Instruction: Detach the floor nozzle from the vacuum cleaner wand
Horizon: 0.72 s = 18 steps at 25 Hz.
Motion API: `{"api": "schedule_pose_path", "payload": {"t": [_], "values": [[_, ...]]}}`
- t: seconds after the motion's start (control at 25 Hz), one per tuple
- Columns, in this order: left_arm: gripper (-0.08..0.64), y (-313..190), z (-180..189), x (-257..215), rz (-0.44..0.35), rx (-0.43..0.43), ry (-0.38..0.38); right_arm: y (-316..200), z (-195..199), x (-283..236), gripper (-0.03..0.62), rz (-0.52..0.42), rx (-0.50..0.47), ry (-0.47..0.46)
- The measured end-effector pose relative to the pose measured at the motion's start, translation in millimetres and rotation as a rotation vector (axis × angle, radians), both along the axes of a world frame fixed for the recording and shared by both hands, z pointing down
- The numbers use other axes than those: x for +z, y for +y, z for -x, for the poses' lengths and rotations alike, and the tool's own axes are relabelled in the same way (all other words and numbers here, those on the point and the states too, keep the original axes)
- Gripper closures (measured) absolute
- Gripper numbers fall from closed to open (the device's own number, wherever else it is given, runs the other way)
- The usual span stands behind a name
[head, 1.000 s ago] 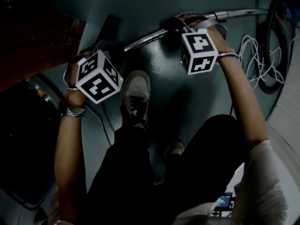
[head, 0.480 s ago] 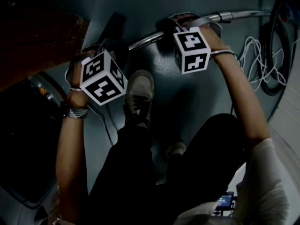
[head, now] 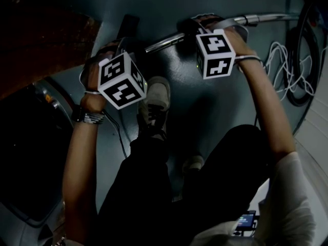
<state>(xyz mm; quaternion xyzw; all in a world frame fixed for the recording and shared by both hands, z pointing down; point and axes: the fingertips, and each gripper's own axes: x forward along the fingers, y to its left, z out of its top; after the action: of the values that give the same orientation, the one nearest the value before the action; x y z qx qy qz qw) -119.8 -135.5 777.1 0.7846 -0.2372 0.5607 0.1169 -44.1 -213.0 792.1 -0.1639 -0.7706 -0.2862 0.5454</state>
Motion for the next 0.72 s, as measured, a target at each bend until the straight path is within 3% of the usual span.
{"api": "schedule_pose_path", "payload": {"t": [0.12,0.28,0.56,0.72], "values": [[0.313,1,-1,5,0.001,-0.036,0.015,0,-2,1,0.426,-0.002,0.000,0.002],[0.327,4,-1,17,-0.018,-0.007,-0.053,-2,-3,-2,0.426,0.000,0.007,-0.004],[0.339,6,-2,19,-0.012,-0.011,-0.047,0,-4,-1,0.426,0.003,0.001,-0.006],[0.341,9,-1,21,0.000,0.021,-0.085,1,-5,0,0.427,0.002,-0.008,0.014]]}}
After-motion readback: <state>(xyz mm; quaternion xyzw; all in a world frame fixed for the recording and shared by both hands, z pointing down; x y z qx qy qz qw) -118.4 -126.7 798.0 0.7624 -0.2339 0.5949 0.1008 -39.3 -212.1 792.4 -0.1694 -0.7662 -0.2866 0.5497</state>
